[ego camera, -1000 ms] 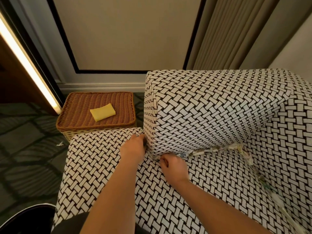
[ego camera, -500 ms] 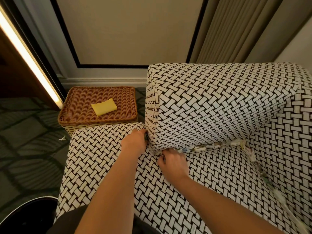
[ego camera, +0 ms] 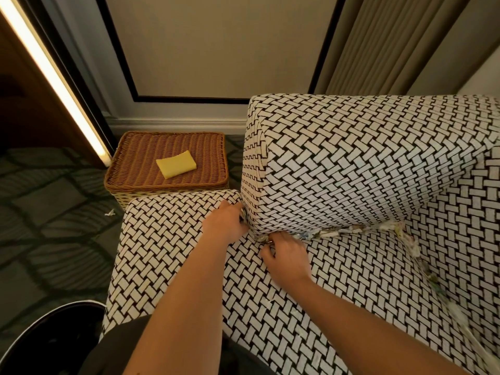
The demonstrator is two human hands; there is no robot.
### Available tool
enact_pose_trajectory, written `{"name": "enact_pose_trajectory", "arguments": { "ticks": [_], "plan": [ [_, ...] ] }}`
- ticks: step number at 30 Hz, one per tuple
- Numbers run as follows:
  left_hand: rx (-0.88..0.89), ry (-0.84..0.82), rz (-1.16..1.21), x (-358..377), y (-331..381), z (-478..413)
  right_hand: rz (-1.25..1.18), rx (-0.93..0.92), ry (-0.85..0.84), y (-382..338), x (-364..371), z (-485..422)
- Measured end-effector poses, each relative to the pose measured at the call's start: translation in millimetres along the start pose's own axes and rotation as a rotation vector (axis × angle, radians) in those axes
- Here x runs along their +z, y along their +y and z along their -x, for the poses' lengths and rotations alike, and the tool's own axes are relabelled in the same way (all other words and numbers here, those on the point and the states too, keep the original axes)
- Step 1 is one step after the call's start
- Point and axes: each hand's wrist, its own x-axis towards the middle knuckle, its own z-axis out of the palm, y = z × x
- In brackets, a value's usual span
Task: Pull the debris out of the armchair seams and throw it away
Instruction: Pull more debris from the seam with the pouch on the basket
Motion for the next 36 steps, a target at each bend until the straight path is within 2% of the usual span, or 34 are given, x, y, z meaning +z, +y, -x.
{"name": "enact_pose_trajectory", "arguments": {
  "ticks": [9,12,16,20,23,29,36],
  "plan": [
    [-0.01,-0.003,-0.09,-1,6,-5,-0.004,0.009,0.13,-1,8,2],
    [-0.006,-0.035,-0.175,-3,6,-5,0.058,0.008,0.082,-1,6,2],
    [-0.007,-0.022,-0.173,-3,5,-2,0.049,-0.015,0.016,0,3,-1],
    [0.002,-0.012,0.011,-2,3,11,-0.056,-0.037,0.061,6,6,1],
    [-0.01,-0.089,0.161,-10,-9,24,-0.142,-0.055,0.088,10,8,4],
    [-0.096,-0.227,0.189,-22,-24,46,-0.224,-0.105,0.15,10,7,22],
    [-0.168,-0.302,0.337,-24,-19,76,-0.3,-0.094,0.132,17,10,46]
  ]
}}
